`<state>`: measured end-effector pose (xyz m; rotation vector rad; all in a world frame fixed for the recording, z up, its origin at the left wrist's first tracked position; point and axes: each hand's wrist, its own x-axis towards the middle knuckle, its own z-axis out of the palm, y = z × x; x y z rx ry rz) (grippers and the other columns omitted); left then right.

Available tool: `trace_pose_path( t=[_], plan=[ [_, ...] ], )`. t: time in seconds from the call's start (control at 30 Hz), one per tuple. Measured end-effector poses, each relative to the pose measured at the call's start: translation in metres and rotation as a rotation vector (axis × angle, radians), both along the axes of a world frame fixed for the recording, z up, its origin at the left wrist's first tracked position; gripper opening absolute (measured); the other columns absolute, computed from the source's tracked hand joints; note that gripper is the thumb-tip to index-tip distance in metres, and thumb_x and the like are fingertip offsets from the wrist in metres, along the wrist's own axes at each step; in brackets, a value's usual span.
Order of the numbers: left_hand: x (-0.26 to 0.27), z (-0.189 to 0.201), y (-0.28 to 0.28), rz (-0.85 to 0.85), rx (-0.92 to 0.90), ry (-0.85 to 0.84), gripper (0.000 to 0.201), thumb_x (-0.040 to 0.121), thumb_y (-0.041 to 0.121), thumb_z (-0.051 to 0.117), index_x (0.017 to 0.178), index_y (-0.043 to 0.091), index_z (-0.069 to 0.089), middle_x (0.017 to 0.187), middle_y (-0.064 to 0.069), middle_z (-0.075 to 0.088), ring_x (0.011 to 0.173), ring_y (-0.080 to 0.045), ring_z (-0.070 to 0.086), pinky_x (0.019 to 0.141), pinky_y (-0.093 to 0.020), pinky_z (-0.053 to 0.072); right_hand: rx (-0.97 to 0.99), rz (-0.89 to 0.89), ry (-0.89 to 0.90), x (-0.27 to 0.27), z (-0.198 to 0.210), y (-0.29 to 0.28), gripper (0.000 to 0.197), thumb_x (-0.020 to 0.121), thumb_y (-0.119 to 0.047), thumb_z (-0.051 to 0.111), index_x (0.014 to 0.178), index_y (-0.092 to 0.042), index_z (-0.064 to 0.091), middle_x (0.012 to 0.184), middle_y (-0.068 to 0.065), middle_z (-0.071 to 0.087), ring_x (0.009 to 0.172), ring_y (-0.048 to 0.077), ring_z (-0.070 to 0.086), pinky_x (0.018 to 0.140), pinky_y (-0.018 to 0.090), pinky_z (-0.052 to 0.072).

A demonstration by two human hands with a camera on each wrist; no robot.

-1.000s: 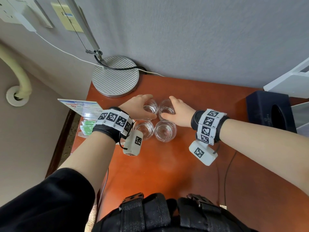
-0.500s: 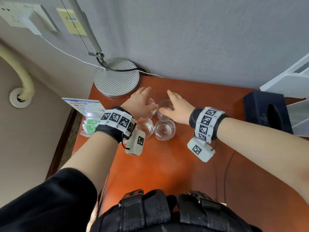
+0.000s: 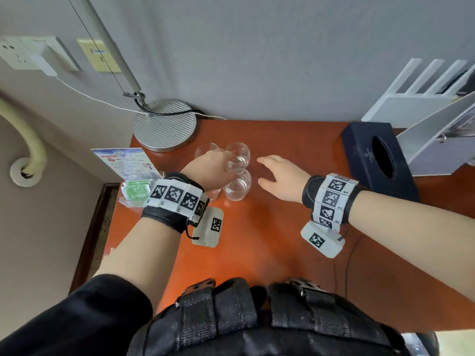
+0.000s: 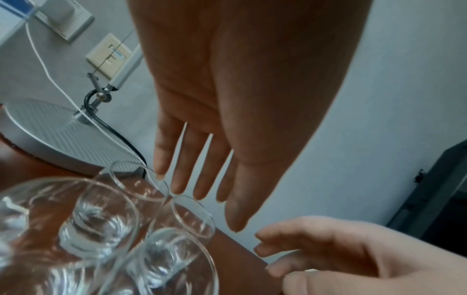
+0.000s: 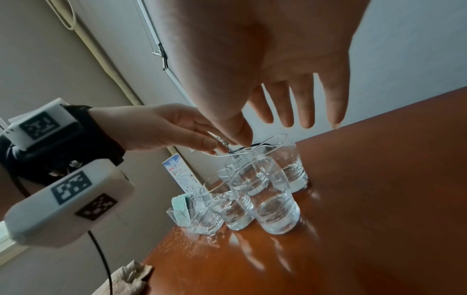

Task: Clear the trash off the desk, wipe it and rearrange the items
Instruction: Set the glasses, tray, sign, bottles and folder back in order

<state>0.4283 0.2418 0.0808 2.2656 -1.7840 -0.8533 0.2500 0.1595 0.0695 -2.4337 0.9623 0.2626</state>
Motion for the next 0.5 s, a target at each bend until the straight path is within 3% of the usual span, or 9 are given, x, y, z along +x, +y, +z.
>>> trace_pose_path(
  t=[0.1,0.2,0.3,0.5],
  plan=[
    [-0.025,0.002,0.008,-0.025,0.038,0.004,0.044,0.088,0.028,0.052,0.131,0.019,0.050,0.123,-0.005,0.058,0.110,-0.023,0.056,0.090,-0.033,0.046,0.028,0.022,0.019,-0.025,0.003,0.007,0.052,0.096,-0.034,0.047,0.144,-0.016,0.036,0.146,0.004,0.040,0.127,0.022,0.046,0.104,0.038,0.040],
    [-0.055,0.004,0.009,-0.073,0.060,-0.025,0.041,0.089,0.029,0.054,0.129,0.016,0.051,0.125,-0.007,0.057,0.110,-0.022,0.055,0.084,-0.031,0.045,0.029,0.049,0.030,-0.053,0.007,0.010,0.044,0.096,-0.034,0.047,0.137,-0.019,0.045,0.135,0.000,0.051,0.117,0.019,0.053,0.098,0.034,0.044],
    [-0.088,0.004,0.005,-0.086,0.088,-0.044,0.044,0.090,0.032,0.056,0.130,0.016,0.050,0.127,-0.005,0.055,0.113,-0.021,0.055,0.093,-0.035,0.047,0.034,0.060,0.073,-0.084,0.011,0.007,0.036,0.096,-0.034,0.047,0.129,-0.021,0.052,0.122,-0.002,0.059,0.104,0.017,0.057,0.089,0.032,0.046],
    [-0.159,0.004,-0.011,-0.096,0.108,-0.002,0.042,0.090,0.033,0.056,0.128,0.016,0.051,0.124,-0.002,0.057,0.110,-0.020,0.055,0.094,-0.036,0.047,0.097,0.088,0.199,-0.156,0.016,-0.008,0.032,0.095,-0.034,0.048,0.123,-0.021,0.057,0.112,-0.003,0.063,0.092,0.016,0.059,0.087,0.034,0.050]
  ],
)
